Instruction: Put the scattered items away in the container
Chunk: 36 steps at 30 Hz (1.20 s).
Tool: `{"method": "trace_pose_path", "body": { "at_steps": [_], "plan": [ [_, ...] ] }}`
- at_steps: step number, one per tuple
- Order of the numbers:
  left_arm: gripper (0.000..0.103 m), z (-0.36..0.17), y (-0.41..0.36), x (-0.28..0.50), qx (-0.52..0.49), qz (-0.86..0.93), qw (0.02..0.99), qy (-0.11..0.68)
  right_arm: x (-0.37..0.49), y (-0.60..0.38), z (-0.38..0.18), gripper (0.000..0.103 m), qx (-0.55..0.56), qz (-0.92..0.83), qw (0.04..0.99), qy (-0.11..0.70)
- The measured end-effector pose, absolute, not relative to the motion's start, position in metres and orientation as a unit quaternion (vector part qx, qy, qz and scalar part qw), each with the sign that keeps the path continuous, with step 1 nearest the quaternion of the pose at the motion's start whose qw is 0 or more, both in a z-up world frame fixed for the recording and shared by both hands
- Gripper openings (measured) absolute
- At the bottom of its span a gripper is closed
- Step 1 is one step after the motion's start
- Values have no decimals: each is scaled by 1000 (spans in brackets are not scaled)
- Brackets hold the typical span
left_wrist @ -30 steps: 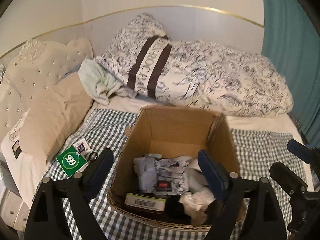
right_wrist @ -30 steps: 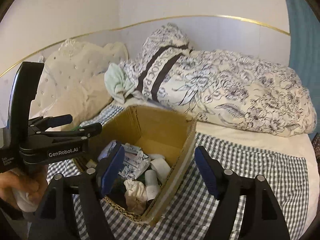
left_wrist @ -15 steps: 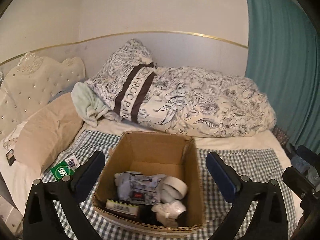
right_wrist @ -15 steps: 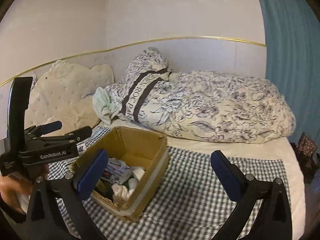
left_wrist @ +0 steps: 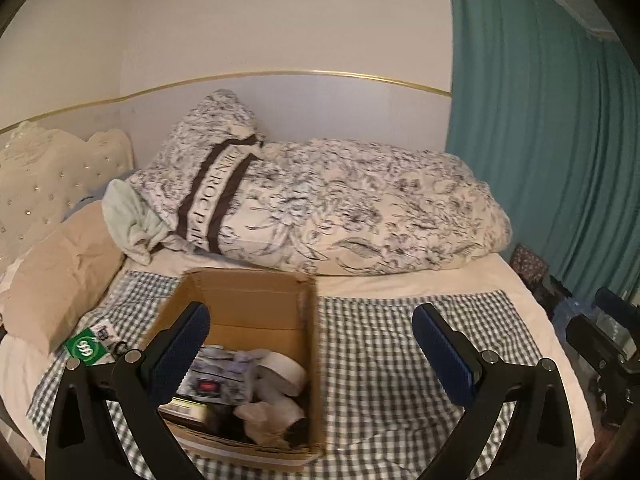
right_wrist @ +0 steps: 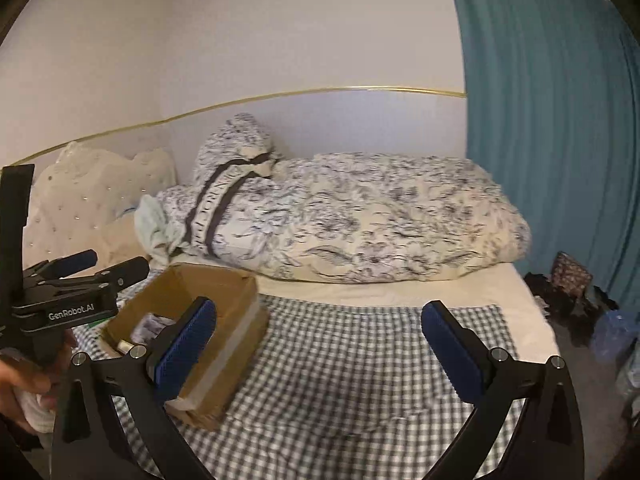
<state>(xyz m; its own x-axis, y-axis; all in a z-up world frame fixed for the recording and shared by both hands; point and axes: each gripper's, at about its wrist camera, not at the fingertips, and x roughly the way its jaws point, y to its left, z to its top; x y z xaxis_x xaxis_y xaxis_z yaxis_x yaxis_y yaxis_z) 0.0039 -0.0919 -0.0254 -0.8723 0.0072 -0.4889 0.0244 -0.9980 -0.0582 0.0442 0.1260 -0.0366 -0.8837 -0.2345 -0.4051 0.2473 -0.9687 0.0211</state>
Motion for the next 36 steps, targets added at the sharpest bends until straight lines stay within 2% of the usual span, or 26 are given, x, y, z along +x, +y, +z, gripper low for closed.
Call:
{"method": "trace_pose_path", "body": {
  "at_steps": [20,36],
  "plan": [
    [103,-51,0,-1,268,-962,-51,-1,59,210,-56,103,225,-974,18,10],
    [103,-48,24,13,260,-963,-67,-7,63,227,-56,103,225,-974,12,7]
  ]
}}
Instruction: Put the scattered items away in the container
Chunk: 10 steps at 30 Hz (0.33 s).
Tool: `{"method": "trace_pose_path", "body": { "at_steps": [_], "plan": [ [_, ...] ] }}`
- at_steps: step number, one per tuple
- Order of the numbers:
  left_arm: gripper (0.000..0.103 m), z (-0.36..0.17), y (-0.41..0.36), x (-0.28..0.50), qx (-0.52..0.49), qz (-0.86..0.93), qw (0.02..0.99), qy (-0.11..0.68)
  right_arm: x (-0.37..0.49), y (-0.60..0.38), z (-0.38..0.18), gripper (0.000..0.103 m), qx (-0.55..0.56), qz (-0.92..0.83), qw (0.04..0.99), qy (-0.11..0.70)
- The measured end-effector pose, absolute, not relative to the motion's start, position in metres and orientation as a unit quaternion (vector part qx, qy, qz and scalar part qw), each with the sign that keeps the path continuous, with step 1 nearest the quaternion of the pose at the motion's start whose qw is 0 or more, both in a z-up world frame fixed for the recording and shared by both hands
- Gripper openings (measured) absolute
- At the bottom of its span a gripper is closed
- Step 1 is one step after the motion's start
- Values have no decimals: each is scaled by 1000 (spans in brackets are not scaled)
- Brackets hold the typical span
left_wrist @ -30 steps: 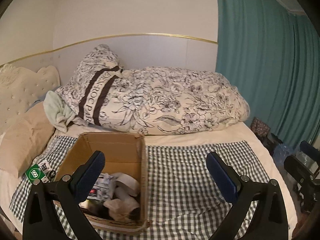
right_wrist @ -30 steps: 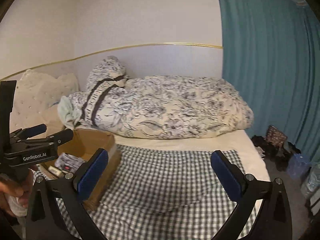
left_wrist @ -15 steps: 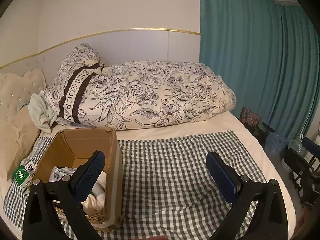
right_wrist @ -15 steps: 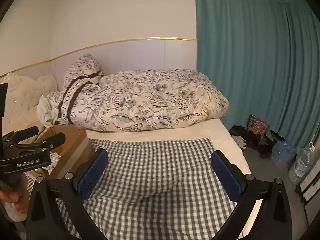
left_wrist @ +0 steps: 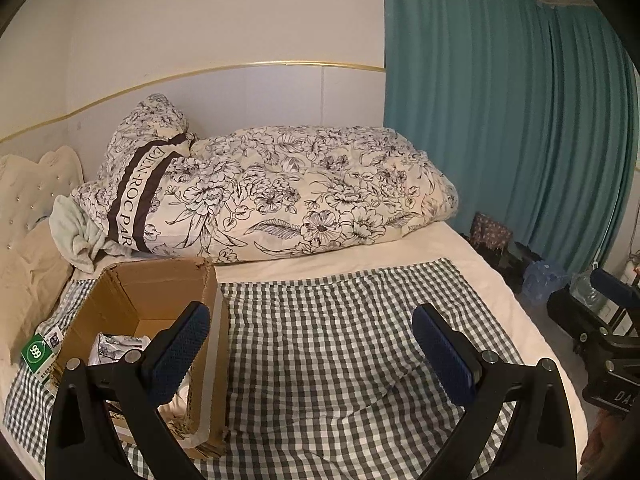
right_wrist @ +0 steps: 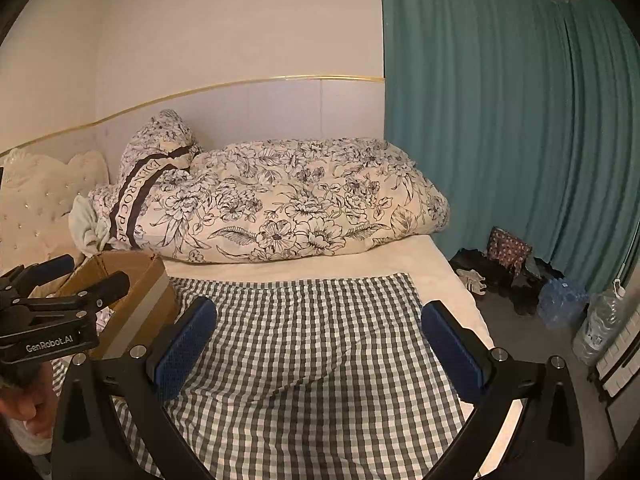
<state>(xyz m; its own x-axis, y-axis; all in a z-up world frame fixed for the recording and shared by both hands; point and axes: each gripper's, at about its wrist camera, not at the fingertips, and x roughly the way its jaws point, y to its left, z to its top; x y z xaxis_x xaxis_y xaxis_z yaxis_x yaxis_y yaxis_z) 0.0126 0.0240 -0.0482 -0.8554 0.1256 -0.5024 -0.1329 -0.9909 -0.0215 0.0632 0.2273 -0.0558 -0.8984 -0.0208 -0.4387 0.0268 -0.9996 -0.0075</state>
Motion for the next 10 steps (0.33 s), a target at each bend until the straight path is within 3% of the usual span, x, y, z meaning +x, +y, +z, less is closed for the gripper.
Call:
{"method": "trace_pose_path", "body": {
  "at_steps": [10],
  "plan": [
    [103,-49,24,10,-267,961,67,4,60,230,-58,103,231,-973,11,-3]
  ]
}}
